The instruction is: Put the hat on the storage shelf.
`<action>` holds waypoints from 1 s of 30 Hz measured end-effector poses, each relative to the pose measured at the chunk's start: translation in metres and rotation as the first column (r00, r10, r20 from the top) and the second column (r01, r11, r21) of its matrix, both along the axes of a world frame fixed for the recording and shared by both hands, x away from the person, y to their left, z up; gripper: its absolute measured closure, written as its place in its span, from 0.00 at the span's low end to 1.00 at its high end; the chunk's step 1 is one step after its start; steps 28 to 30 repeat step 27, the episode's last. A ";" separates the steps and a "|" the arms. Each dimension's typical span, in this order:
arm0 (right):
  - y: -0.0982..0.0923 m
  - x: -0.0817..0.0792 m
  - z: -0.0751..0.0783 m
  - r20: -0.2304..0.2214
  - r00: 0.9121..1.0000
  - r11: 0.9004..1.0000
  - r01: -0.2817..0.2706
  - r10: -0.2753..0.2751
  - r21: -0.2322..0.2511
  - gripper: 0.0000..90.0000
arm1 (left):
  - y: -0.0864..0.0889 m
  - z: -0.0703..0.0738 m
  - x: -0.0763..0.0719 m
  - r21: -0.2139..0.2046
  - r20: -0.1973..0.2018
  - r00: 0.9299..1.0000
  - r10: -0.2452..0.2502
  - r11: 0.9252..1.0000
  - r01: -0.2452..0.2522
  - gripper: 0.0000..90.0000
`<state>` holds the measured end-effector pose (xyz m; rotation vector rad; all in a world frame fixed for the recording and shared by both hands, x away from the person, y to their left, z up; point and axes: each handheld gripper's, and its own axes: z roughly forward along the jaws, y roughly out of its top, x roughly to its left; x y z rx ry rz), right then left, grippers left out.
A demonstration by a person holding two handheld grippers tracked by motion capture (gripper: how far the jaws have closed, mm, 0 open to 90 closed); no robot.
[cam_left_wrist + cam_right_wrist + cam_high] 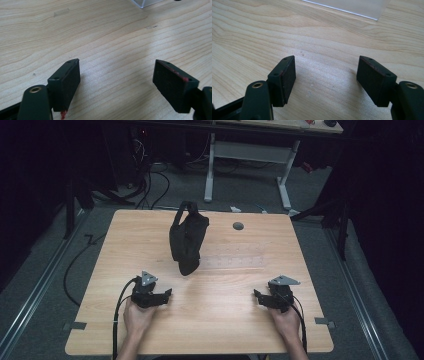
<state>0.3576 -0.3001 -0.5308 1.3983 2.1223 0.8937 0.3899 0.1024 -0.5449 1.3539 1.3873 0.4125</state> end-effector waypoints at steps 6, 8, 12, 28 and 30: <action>0.000 0.000 0.000 0.001 1.000 1.000 0.001 -0.001 -0.002 0.35 | 0.000 -0.001 -0.001 0.017 0.010 1.000 0.009 1.000 -0.009 0.28; 0.000 0.000 0.000 0.002 1.000 1.000 0.001 -0.001 -0.003 0.35 | -0.001 0.000 -0.003 0.015 0.011 1.000 -0.003 1.000 0.003 0.32; 0.001 0.000 0.000 0.003 1.000 1.000 -0.003 0.003 -0.004 0.35 | 0.000 0.000 -0.005 -0.001 0.007 1.000 -0.016 1.000 0.016 0.33; 0.002 0.000 0.000 0.002 1.000 1.000 -0.004 0.004 -0.002 0.35 | -0.004 -0.002 -0.006 0.044 0.025 1.000 -0.009 0.999 0.008 0.35; 0.002 0.000 0.000 0.002 1.000 1.000 -0.004 0.004 -0.002 0.35 | -0.004 -0.002 -0.006 0.044 0.025 1.000 -0.009 0.999 0.008 0.35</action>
